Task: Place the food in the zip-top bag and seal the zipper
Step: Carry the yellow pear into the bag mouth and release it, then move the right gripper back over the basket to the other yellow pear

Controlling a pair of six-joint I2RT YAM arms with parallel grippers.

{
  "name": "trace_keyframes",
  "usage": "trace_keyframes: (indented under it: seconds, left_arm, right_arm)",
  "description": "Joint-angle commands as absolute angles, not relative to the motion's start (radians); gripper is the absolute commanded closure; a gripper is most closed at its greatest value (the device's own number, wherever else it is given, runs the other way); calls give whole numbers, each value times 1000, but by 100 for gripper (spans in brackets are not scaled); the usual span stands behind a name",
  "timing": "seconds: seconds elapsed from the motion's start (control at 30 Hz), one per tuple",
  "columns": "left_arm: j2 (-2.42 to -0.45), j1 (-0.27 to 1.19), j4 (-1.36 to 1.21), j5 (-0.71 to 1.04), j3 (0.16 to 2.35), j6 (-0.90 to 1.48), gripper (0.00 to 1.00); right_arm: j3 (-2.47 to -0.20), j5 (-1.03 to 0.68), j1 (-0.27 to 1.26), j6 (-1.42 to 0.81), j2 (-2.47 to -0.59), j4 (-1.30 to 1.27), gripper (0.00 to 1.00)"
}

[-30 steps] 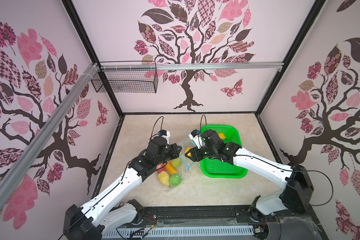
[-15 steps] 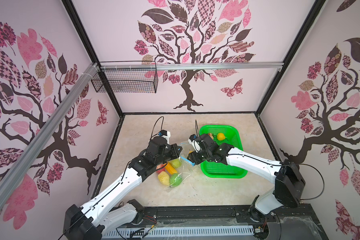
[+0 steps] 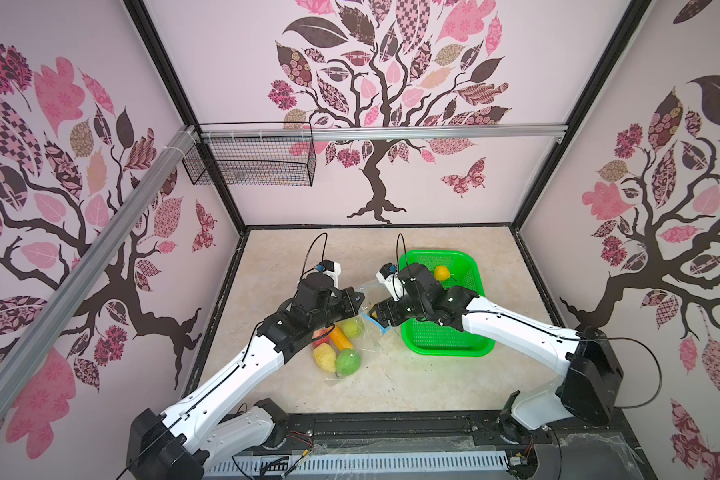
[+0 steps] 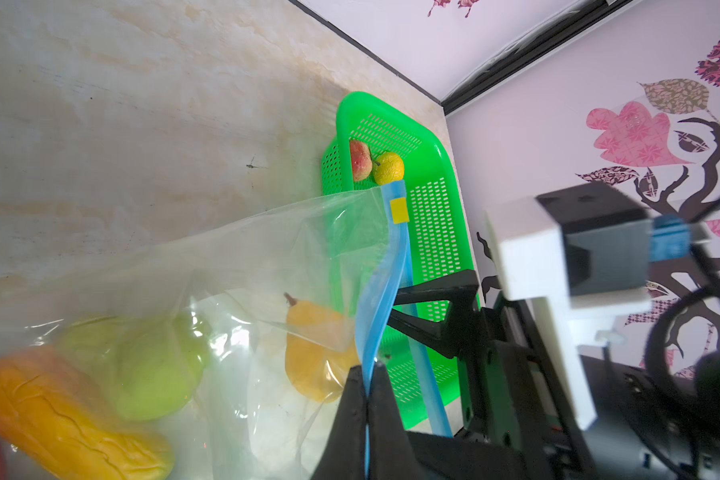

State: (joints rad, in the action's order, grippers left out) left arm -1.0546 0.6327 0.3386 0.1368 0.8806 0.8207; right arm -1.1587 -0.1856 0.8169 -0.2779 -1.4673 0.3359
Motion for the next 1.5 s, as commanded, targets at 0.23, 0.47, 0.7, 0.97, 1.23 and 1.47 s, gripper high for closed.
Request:
trace_keyframes:
  seconds: [0.23,0.47,0.7,0.97,1.23,1.47]
  left_arm:
    - [-1031,630,343,115,862,824,100]
    - [-1039,629,336,113,862,823,100]
    - [-1036,629,335,114,862,821,100]
    - [-1028,628,337,113,858,819,100]
    - [-1038,628,341,115,863,816,100]
    - [-1040,628,345,120,867,813,100]
  right_arm:
    - [-1182,-296,656,-332,-1285,308,8]
    - [-1210,-212,617,-266,-1269,374,6]
    - [-1206,-14,587,-235,-1318,427,5]
    - [-1129,69,305,-283,-1426,408,5]
    - [-1151,103,228,-216,-1576,343,5]
    - [-1294,100,226,-138,-1798,345,8]
